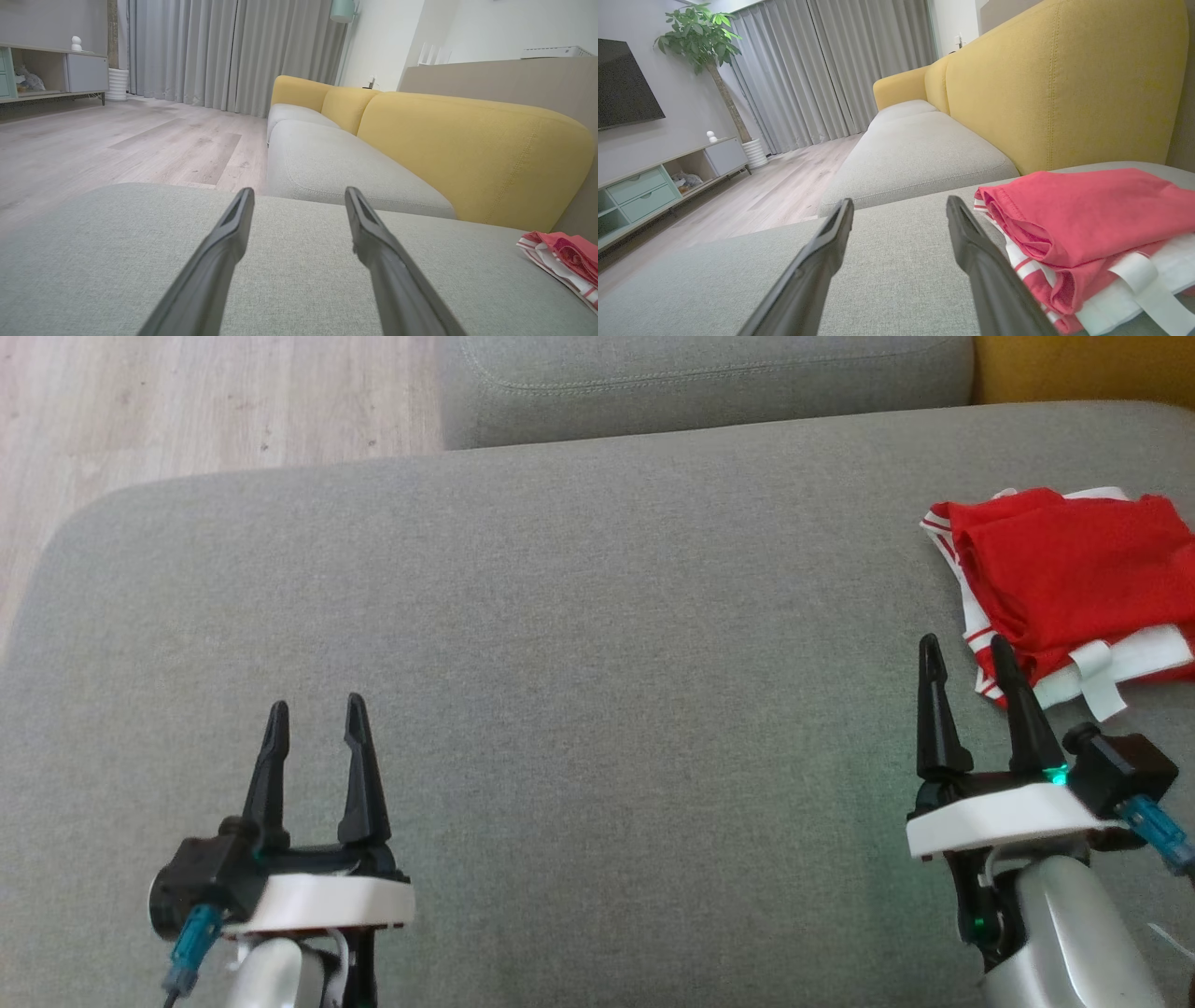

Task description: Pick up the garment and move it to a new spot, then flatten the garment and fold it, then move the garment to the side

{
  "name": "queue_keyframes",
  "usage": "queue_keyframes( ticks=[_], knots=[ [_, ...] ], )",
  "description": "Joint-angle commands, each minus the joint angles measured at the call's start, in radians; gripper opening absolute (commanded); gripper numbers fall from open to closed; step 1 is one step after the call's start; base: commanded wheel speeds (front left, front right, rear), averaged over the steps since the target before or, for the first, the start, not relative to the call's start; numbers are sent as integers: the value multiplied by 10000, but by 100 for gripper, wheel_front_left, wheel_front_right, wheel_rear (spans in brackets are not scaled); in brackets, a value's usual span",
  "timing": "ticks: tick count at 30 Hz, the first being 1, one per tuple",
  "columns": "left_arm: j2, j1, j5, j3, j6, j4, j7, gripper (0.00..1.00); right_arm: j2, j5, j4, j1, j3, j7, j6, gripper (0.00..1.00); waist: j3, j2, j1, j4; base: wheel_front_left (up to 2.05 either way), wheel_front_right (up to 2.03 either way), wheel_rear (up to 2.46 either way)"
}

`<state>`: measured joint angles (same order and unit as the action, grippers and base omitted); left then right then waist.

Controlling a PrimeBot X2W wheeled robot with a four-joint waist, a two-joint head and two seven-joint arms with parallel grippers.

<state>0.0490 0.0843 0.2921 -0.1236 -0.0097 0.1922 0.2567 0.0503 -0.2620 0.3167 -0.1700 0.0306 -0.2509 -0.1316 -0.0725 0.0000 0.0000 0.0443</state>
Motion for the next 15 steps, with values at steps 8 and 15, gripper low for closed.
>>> queue_keyframes(
  ticks=[8,15],
  knots=[
    [13,192,280,383,94,-198,51,100,-1,67,-466,-94,305,-108,9,100,-38,0,0,89,0,0,0],
    [13,187,497,314,135,-118,51,100,-1,71,-475,-61,313,-108,9,100,-52,0,0,102,0,0,0]
  ],
)
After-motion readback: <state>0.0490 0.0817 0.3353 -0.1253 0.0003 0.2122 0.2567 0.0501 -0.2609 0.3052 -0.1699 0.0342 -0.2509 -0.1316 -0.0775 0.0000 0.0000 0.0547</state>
